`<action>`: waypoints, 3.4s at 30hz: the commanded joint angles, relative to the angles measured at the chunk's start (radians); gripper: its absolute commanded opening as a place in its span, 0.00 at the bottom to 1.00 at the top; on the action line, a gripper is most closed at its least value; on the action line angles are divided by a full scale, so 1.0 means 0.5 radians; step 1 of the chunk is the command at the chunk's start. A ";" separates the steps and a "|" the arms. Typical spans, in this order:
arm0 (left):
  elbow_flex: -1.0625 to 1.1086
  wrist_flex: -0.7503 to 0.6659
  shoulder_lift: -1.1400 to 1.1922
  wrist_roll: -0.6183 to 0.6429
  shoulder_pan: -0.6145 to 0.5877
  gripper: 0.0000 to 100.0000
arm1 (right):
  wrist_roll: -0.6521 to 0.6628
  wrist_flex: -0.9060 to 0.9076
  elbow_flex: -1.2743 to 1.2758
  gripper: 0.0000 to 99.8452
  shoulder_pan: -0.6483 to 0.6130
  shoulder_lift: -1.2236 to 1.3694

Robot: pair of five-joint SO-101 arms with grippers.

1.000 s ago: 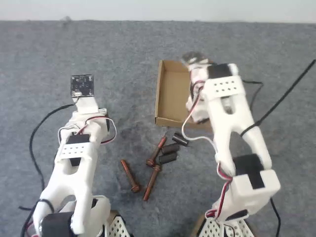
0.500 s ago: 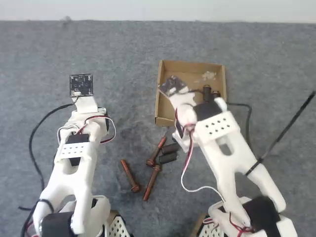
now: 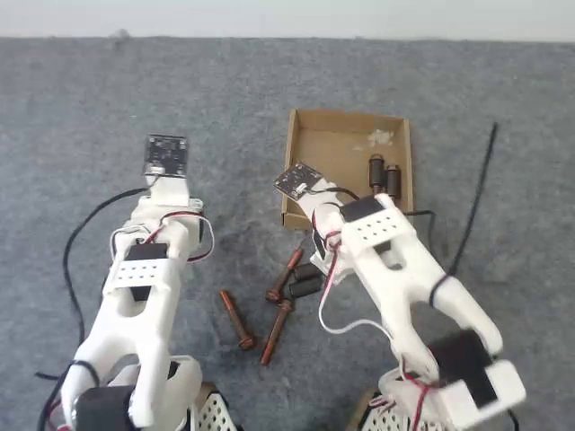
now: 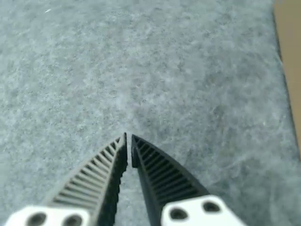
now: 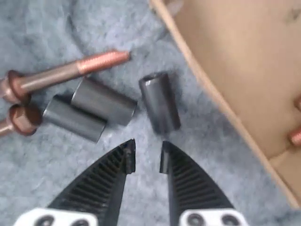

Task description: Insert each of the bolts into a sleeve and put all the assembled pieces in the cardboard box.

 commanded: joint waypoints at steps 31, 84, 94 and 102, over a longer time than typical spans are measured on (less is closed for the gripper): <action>-0.063 -0.003 -0.015 -0.101 0.046 0.02 | -0.279 -0.057 -0.583 0.11 -0.011 0.477; -0.075 0.025 -0.012 -0.107 0.034 0.02 | -0.301 -0.100 0.583 0.01 0.612 -0.812; -0.259 0.675 -0.031 -0.292 0.034 0.02 | -0.295 -0.529 0.868 0.01 1.026 -0.904; -0.551 1.924 -0.021 -1.096 0.107 0.02 | -0.285 -0.618 0.761 0.01 1.036 -0.618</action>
